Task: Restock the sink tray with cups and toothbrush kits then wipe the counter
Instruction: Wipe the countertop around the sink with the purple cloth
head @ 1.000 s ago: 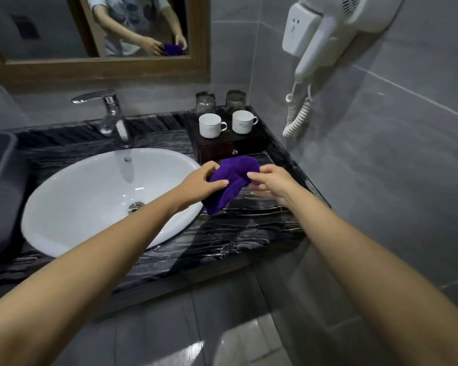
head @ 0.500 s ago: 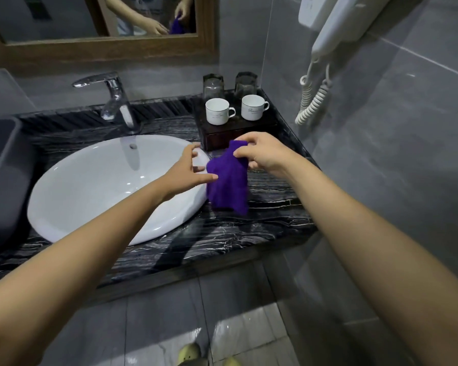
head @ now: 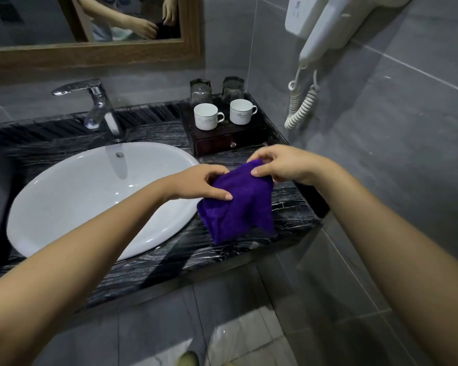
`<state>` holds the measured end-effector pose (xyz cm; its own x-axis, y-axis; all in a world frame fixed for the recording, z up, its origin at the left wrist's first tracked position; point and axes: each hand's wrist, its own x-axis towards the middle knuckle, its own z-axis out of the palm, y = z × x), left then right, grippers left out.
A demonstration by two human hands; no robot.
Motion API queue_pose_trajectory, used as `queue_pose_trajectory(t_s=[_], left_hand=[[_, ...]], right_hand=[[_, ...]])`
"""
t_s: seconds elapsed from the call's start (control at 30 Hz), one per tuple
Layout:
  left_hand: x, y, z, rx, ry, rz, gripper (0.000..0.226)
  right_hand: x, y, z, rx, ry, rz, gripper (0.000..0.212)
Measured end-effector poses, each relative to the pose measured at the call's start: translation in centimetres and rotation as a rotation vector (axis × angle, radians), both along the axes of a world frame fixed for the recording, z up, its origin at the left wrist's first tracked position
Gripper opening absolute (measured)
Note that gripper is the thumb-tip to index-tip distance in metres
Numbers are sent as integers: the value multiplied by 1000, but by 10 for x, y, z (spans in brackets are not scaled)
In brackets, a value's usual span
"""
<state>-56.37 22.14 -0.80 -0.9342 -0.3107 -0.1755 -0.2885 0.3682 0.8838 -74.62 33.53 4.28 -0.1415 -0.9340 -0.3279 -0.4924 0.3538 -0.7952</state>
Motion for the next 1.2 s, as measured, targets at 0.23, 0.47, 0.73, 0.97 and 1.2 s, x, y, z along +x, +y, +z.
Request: queue_pose_trajectory(t_s=[0.23,0.47,0.73,0.97,1.2], left_hand=[[-28,-14,-52,-391,-73,143,40],[10,-40,-124,-694,-121,271,55],[36,-40,-163,-533,-177,297,51],[34,-39,-164,-561,-189,320,50],[35,-40,-166,-532,-218,322,50]], right_hand=[[-23,-18,-84,147,13,-309,8],[6,-15,-177,-108,801,181,69],[37,-2,-216,-195,828,305,66],[87,-9,-223,-133,824,192,72],[62,-65,-223,-105,843,114,71]])
